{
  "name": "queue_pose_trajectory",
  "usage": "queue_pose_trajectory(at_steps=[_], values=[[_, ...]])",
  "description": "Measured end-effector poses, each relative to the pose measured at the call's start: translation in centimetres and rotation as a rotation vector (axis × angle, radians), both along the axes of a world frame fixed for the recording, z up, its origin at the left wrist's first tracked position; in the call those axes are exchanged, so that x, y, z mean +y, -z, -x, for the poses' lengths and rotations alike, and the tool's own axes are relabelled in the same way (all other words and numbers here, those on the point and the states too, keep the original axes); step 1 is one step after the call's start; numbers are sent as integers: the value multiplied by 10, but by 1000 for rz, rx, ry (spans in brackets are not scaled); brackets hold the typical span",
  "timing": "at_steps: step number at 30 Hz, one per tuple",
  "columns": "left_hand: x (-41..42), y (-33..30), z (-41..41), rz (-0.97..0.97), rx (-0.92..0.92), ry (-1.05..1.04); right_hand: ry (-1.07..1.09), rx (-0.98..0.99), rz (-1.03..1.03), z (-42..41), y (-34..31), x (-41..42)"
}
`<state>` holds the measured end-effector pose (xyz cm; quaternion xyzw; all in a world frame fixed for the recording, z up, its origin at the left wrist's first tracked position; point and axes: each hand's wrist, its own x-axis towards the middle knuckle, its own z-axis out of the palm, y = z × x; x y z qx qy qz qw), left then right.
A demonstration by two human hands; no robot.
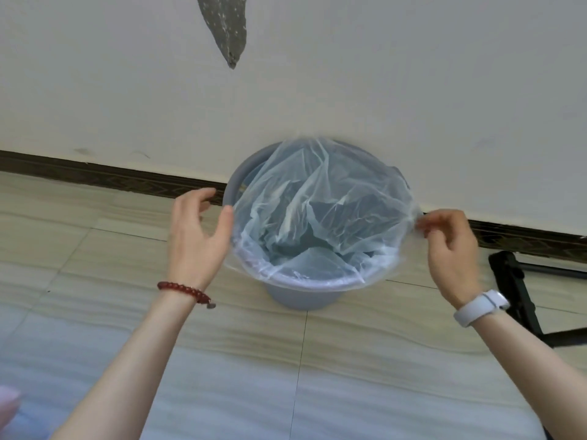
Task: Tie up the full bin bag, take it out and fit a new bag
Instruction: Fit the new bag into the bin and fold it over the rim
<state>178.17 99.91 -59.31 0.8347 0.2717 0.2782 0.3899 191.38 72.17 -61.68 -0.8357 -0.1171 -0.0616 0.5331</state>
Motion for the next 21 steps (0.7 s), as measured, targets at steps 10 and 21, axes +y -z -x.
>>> queue_pose_trajectory(at_steps=[10,21], values=[[-9,2,-59,-150,333,112,-52,67,184,-30,-29,43],[-38,-12,-59,-381,494,166,-49,-72,491,-35,-26,15]])
